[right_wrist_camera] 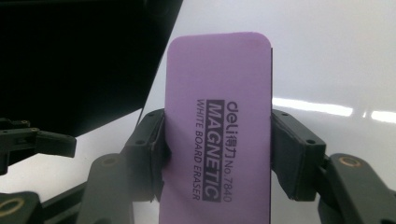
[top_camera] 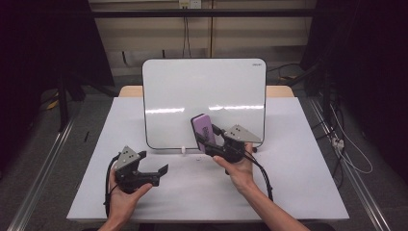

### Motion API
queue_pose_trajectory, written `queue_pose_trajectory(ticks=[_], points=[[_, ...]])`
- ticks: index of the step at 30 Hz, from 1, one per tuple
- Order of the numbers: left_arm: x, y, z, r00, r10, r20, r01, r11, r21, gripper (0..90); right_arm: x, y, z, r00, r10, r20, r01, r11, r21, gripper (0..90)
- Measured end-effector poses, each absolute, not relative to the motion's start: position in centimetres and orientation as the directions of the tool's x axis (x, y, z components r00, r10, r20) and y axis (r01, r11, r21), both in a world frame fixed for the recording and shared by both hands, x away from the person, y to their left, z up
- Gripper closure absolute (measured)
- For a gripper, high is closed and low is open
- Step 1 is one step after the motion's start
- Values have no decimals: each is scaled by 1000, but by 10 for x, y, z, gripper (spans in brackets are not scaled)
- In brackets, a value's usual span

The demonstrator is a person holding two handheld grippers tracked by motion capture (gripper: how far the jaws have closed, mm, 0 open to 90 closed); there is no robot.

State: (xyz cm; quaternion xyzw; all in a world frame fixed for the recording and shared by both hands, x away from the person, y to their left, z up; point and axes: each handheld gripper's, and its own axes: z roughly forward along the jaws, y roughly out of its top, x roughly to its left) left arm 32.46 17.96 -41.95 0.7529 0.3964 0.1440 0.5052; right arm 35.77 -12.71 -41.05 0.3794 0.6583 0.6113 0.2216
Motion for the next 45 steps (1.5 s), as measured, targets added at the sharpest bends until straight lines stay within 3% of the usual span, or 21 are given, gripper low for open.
queue_pose_trajectory(ticks=[4,14,24,29,37,45], points=[[328,175,-413,618,729,-295,480,-53,876,85,354,-125,-413,-624,760,180,203,-65,977,417],[340,153,-384,630,699,-340,470,6,883,175,343,-117,-417,-650,743,161,188,-48,981,417],[352,132,-377,644,643,-415,475,89,875,338,342,-111,-420,-663,728,174,195,-57,979,417],[355,126,-373,653,637,-410,464,93,881,397,340,-108,-420,-669,723,173,196,-53,979,416],[356,121,-374,636,646,-422,437,149,887,571,340,-106,-421,-672,714,198,209,-73,975,416],[355,114,-377,632,660,-407,399,173,900,614,340,-104,-421,-666,709,231,233,-97,968,416]])
